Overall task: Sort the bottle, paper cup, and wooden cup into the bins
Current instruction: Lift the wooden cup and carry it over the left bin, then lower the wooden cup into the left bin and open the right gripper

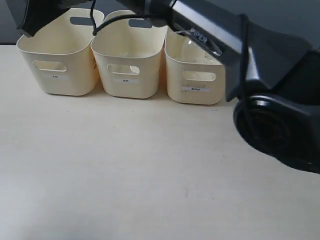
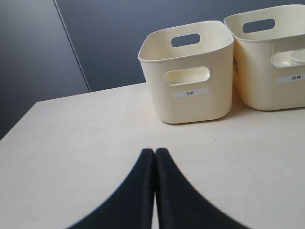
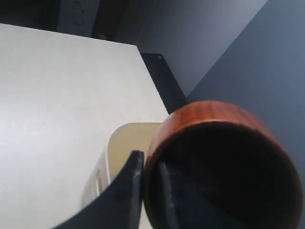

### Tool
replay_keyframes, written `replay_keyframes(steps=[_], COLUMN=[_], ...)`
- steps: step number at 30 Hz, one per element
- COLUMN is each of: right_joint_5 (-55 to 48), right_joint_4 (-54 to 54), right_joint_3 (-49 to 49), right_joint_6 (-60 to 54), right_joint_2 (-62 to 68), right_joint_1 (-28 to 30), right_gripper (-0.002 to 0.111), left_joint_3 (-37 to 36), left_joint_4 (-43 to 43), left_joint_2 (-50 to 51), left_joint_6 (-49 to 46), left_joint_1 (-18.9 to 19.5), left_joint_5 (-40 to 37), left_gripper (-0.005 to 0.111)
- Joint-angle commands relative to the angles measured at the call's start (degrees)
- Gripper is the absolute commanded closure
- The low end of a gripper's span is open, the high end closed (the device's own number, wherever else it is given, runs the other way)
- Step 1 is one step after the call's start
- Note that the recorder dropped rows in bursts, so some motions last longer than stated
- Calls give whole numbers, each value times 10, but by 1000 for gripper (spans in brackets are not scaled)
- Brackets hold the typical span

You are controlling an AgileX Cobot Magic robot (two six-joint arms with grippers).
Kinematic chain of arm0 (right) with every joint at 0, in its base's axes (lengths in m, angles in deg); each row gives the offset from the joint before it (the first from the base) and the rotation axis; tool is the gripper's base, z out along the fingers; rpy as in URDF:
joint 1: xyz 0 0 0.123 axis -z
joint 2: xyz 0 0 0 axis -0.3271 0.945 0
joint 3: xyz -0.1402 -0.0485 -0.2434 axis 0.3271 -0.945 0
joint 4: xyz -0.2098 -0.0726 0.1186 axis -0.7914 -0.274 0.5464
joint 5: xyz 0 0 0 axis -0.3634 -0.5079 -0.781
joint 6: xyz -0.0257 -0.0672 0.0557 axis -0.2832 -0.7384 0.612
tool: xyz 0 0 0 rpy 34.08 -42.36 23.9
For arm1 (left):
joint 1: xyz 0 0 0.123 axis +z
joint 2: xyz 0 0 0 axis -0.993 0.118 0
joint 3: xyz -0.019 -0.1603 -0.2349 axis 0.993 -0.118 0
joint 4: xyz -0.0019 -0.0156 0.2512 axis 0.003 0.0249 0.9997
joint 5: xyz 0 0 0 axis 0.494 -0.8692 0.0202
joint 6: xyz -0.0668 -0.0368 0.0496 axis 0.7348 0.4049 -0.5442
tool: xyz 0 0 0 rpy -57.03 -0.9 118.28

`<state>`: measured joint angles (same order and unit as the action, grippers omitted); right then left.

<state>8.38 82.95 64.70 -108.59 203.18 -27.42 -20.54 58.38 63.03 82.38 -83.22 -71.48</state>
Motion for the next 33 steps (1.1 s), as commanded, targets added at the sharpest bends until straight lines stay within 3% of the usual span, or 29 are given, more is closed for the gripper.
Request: replay_keyframes(steps=[1,8,23,27,33], right_joint_5=[18,66,44,35,33], right_joint_4=[1,15,42,44,44], right_joint_3=[106,127,127,127,127], right_joint_6=[23,23,23,28,36], right_joint_2=[102,171,178,178,178], right_joint_1=[26,45,52,52,52], right_gripper=[109,109,109,87,84], left_joint_3=[3,3,3,3,3], left_joint_4=[-1,-1,-1,-1,-1], left_joint_2=[3,3,3,3,3], left_joint_6=[1,1,1,1,1], left_joint_1=[-2,-2,-2,-2,-2], left_joint_5=[3,3,3,3,3], left_gripper=[107,107,107,107,107])
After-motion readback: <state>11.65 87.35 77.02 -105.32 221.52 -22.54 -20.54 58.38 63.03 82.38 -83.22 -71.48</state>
